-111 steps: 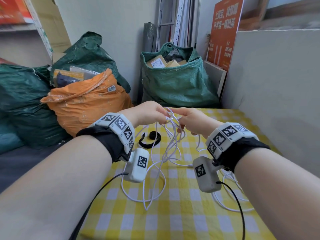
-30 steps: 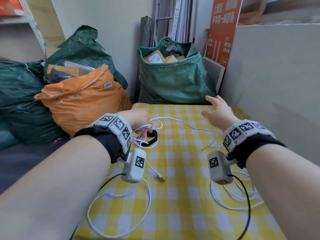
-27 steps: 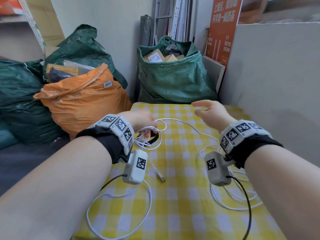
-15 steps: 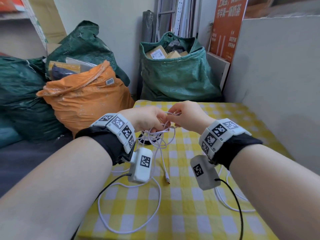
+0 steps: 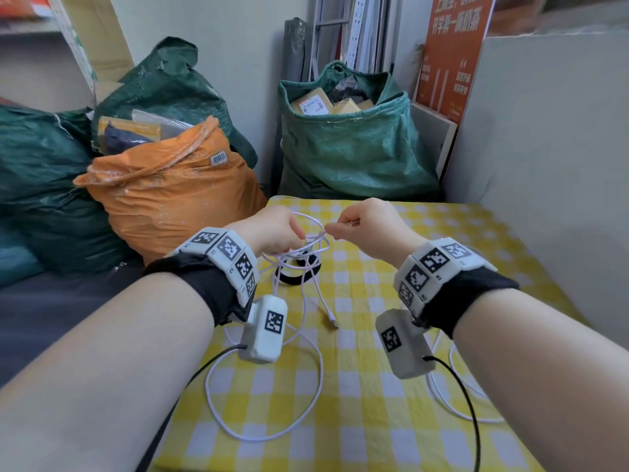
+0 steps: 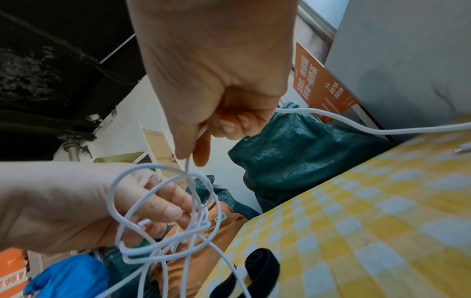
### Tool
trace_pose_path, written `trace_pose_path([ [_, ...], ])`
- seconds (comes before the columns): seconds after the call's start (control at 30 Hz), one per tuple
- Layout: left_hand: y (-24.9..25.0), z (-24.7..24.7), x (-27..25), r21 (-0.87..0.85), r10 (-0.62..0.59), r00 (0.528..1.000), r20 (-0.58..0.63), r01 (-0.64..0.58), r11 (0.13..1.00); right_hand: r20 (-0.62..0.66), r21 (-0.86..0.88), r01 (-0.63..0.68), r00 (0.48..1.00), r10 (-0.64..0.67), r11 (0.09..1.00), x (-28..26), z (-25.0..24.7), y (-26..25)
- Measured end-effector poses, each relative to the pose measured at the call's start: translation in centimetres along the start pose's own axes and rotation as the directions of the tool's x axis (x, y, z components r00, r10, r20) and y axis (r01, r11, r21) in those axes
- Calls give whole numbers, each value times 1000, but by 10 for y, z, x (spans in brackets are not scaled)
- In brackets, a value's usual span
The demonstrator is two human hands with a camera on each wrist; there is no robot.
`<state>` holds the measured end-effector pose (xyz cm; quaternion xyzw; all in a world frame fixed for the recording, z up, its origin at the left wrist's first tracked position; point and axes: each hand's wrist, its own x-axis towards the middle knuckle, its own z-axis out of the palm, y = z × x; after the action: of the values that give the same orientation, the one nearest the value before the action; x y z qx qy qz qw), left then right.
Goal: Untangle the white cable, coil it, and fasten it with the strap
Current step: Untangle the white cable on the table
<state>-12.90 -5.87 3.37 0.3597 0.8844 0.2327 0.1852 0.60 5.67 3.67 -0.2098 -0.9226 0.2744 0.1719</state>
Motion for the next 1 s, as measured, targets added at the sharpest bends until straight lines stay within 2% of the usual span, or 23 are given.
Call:
trace_pose_path([
  [0.1, -6, -5, 0, -3, -41, 995, 90, 41, 999, 18, 146, -22, 1000, 19, 989, -1, -2, 0],
  [0.2, -6, -9, -3, 74, -42, 987, 158, 31, 997, 15, 277, -41, 999, 38, 960, -1, -3, -3],
  [0.27, -5, -10, -6, 95, -9, 983, 182, -9, 995, 13, 355, -80, 997, 81, 932, 2, -3, -3],
  [0.4, 7, -10, -16, 34, 116, 969, 217, -126, 991, 39, 539, -128, 991, 127, 832, 5, -4, -3],
  [0.5, 21, -8, -19, 60, 215, 971, 103, -222, 973, 66, 530, -129, 992, 111, 838, 2, -7, -5],
  [0.57, 28, -6, -19, -20, 266, 964, -1, -266, 964, 68, 514, -129, 992, 109, 848, 2, -8, -4],
  [0.63, 33, -4, -18, -91, 307, 948, -84, -314, 945, 54, 487, -122, 993, 109, 865, 2, -7, -3],
  [0.7, 36, -3, -16, -59, 355, 927, -123, -364, 929, 48, 478, -116, 993, 106, 871, 2, -8, -3],
  [0.77, 37, -3, -15, 3, 374, 925, -60, -375, 927, 44, 500, -118, 993, 111, 858, 1, -10, -4],
  [0.83, 35, -1, -13, 31, 348, 935, 63, -351, 936, 37, 553, -120, 992, 119, 825, -1, -11, -6],
  [1.0, 27, 1, -16, -98, 237, 945, 225, -221, 970, -10, 722, -34, 998, 59, 691, -2, -17, -6],
])
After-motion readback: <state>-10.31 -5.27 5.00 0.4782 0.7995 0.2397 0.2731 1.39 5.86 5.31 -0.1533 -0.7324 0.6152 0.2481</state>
